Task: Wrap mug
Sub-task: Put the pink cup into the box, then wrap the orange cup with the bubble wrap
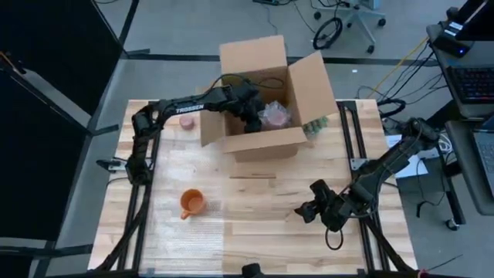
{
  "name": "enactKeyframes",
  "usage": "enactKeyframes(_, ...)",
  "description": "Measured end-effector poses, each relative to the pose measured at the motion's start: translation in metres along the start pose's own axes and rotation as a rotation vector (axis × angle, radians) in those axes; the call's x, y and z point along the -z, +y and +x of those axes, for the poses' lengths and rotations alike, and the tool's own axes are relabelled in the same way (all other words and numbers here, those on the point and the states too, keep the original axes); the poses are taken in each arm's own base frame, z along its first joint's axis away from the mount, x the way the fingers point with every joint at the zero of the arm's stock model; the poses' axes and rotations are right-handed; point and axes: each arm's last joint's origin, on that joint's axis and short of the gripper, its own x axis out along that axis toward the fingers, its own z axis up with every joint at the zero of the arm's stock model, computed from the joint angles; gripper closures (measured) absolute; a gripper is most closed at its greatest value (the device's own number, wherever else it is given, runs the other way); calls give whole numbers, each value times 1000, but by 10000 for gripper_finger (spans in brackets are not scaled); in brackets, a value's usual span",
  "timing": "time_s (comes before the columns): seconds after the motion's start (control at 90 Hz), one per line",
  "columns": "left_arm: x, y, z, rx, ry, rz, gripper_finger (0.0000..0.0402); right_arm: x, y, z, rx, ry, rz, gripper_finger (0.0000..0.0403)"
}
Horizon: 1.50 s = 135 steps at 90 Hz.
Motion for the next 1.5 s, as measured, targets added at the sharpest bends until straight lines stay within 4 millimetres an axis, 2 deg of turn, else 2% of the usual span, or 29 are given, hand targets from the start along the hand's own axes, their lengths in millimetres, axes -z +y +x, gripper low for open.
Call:
enactKeyframes(0.156,-1,0,1,1,-6,3,373,0,0,0,-1,-3,-6,108)
enactKeyframes(0.378,-1,0,2,-1,-8,5,301,0,0,0,1,-4,-10,108)
enactKeyframes(0.667,1,0,2,-2,5,4,250,0,-1,0,6,-5,-13,108)
enactKeyframes(0.889,0,-1,0,0,9,9,170,0,-1,0,6,-4,-18,108)
enactKeyframes(1.022,-7,-2,-6,-3,2,32,136,0,-1,0,6,-4,-17,108)
enactKeyframes(1.156,-19,-5,-20,-7,-6,39,122,0,-1,0,6,-4,-17,108)
enactKeyframes(1.5,-35,-11,-51,-14,51,39,121,0,-1,0,10,-5,-19,108)
